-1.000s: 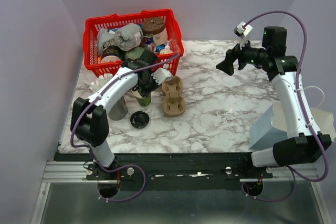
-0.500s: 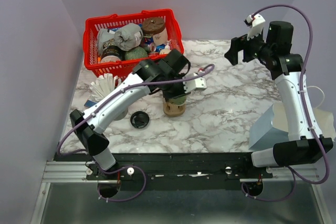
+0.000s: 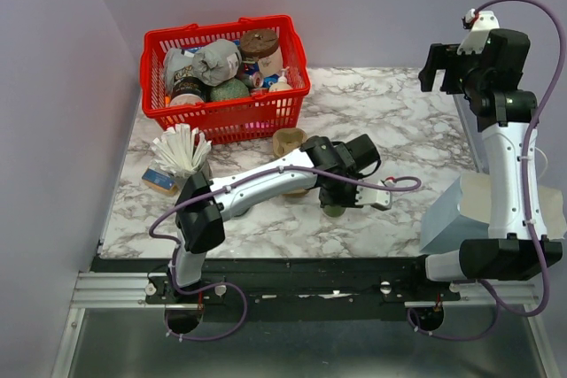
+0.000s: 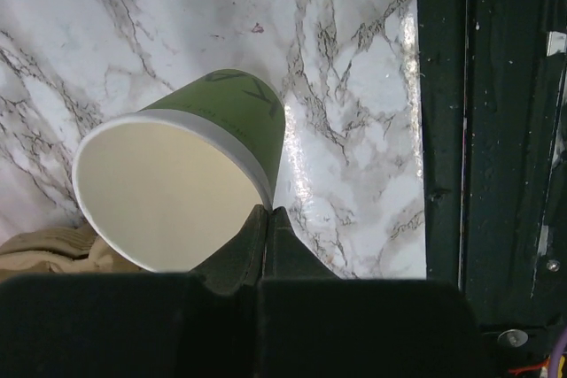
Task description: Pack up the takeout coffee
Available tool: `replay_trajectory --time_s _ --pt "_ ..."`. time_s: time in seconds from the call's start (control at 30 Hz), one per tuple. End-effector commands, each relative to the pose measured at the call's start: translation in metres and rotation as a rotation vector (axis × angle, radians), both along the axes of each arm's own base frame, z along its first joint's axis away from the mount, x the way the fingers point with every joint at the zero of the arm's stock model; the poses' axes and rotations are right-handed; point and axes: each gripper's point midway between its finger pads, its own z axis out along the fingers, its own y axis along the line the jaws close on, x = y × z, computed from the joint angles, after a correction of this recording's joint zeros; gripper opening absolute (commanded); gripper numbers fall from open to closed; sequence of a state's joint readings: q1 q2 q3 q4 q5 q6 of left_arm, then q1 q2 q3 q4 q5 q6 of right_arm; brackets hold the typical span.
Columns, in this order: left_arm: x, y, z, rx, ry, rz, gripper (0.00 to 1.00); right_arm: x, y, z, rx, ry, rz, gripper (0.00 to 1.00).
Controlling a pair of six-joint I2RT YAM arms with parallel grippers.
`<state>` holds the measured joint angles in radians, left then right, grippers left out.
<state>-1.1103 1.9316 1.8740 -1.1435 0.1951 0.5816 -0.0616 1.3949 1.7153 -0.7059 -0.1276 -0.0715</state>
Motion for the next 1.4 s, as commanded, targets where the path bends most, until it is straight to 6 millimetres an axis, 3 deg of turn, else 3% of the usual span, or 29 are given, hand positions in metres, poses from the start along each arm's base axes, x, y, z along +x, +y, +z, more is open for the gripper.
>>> replay_trajectory --time_s 0.0,0.5,0.67,1.13,1.23,1.27,1.37 --pt "0.011 -0.006 -0.009 -0.007 -0.05 0.047 0.0 -0.011 0.004 0.0 0.024 -0.003 0.017 1.0" --pt "0.018 0.01 -0.039 0.119 -0.075 0.05 0.0 -0.019 0.028 -0.008 0.045 0.001 0.171 1.0" --pt "0.016 0.012 -0.04 0.127 -0.065 0.054 0.0 -0.024 0.041 -0.007 0.048 -0.003 0.254 0.99" --pt "0.012 0.022 -0.034 0.117 -0.053 0.073 0.01 -0.019 0.046 -0.007 0.069 0.007 0.28 0.99" --pt "0.012 0.024 -0.034 0.116 -0.052 0.077 0.07 -0.019 0.046 -0.008 0.077 0.011 0.278 0.99" --pt "0.013 0.024 -0.034 0.114 -0.052 0.08 0.17 -0.019 0.047 -0.008 0.083 0.012 0.282 0.99" --pt "0.013 0.022 -0.032 0.102 -0.059 0.081 0.31 -0.02 0.048 -0.008 0.087 0.014 0.284 0.99"
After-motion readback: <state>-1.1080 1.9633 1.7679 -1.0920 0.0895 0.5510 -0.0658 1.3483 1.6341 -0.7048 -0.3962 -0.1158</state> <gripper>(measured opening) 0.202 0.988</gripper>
